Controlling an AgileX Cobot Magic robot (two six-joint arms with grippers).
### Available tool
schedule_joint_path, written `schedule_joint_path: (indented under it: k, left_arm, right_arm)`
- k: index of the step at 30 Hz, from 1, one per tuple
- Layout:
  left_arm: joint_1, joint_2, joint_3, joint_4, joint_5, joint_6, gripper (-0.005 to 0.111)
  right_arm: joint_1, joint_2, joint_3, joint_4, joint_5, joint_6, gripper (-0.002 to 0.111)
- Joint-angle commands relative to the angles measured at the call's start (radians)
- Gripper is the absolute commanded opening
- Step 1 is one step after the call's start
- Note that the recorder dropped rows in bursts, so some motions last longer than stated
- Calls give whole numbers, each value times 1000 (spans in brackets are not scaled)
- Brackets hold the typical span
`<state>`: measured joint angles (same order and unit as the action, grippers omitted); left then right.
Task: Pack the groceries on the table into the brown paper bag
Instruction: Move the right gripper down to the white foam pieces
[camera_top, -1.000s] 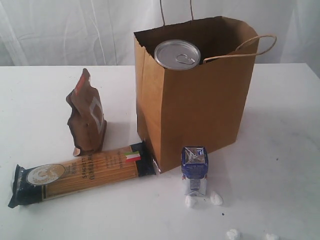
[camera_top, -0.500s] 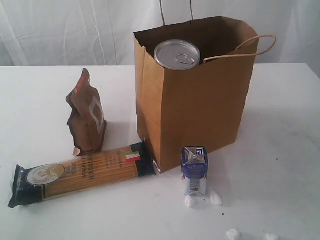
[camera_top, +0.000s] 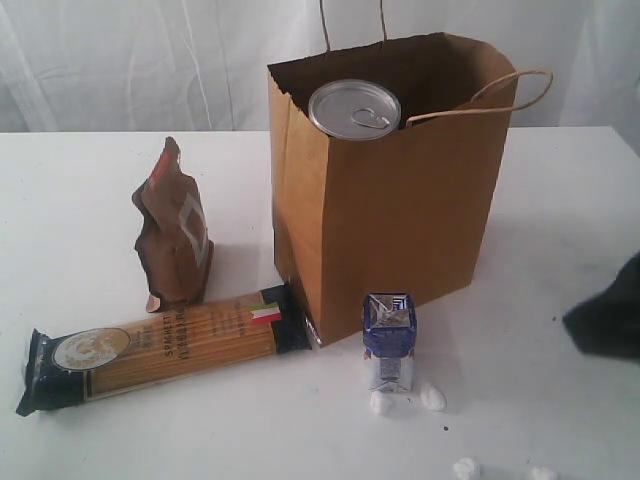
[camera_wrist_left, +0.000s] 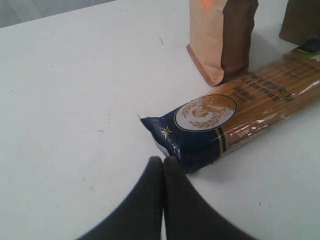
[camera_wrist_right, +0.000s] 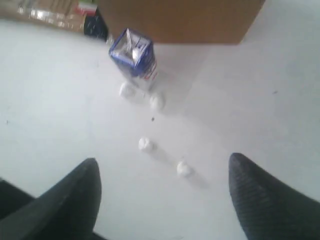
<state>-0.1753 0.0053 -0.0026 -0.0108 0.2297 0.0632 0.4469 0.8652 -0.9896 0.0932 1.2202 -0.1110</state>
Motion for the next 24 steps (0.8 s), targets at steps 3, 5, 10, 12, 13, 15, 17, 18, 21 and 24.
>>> schedule_joint_path:
  k: [3, 5, 10, 12, 13, 15, 17, 18, 21, 24]
  left_arm:
    - [4, -5, 3, -2, 3, -2, 0]
    - [4, -5, 3, -2, 3, -2, 0]
    - [4, -5, 3, -2, 3, -2, 0]
    - [4, -5, 3, -2, 3, -2, 0]
    - [4, -5, 3, -2, 3, -2, 0]
    - [4, -5, 3, -2, 3, -2, 0]
    - [4, -5, 3, -2, 3, -2, 0]
    - [4, -5, 3, -2, 3, -2, 0]
    - [4, -5, 3, -2, 3, -2, 0]
    - [4, -5, 3, -2, 3, -2, 0]
  right_arm:
    - [-8, 15, 176, 107, -173, -129, 66]
    - [-8, 33, 210, 123, -231, -160, 66]
    - [6, 87, 268, 147, -341, -249, 74]
    - [21, 107, 280, 147, -379, -268, 76]
    - [30, 118, 287, 147, -398, -281, 77]
    - [42, 136, 297, 143, -437, -281, 77]
    - [42, 157, 310, 141, -446, -281, 77]
    - [42, 176, 327, 138, -442, -276, 77]
    - [42, 212, 369, 134, -438, -253, 75]
    - [42, 245, 425, 93, -436, -234, 72]
